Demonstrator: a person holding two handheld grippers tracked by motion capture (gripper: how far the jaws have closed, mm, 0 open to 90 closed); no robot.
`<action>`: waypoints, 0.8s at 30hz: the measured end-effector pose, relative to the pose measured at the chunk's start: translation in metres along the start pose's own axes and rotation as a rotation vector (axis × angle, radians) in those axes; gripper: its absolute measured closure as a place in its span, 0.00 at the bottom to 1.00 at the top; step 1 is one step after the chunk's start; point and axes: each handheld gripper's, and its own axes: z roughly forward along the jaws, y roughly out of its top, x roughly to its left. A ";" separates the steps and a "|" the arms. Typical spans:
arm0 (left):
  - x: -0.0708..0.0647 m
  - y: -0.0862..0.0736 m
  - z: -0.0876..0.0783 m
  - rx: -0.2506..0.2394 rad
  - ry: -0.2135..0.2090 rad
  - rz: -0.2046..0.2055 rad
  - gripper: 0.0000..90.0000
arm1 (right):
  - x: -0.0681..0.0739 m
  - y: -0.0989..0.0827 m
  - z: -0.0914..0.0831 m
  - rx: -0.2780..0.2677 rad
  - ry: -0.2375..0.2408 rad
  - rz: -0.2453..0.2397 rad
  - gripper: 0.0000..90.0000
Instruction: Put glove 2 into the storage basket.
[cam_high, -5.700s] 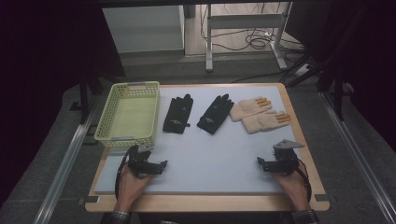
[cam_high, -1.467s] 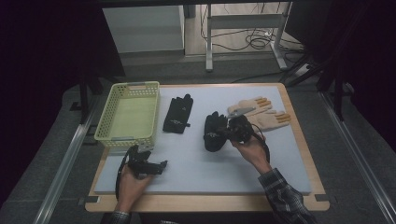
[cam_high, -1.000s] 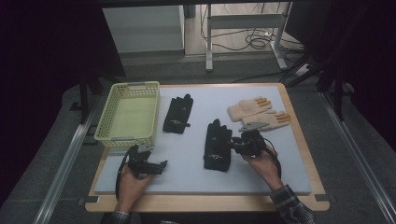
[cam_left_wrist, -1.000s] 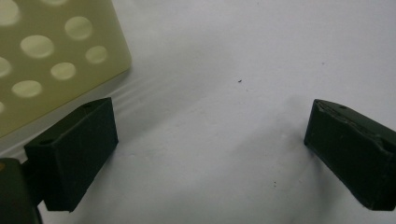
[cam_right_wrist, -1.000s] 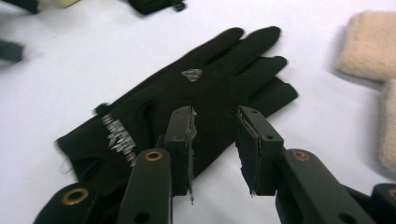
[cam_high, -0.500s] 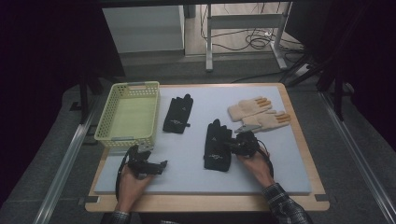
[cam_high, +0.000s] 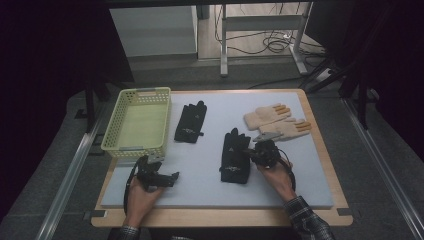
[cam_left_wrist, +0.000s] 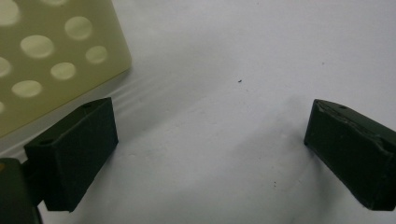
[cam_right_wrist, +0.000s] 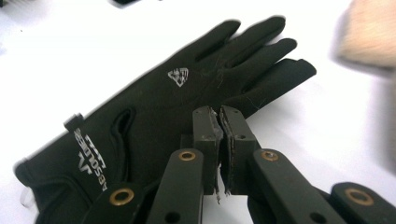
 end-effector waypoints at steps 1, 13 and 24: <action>0.000 0.000 0.000 0.000 0.000 0.000 0.03 | -0.001 0.001 -0.003 -0.004 -0.005 -0.004 0.94; 0.000 0.000 0.000 0.000 0.000 0.001 0.03 | 0.007 0.028 -0.036 -0.021 -0.017 -0.055 0.94; 0.000 0.000 0.000 0.003 0.001 0.003 0.03 | 0.041 0.060 0.010 -0.031 0.134 -0.068 0.87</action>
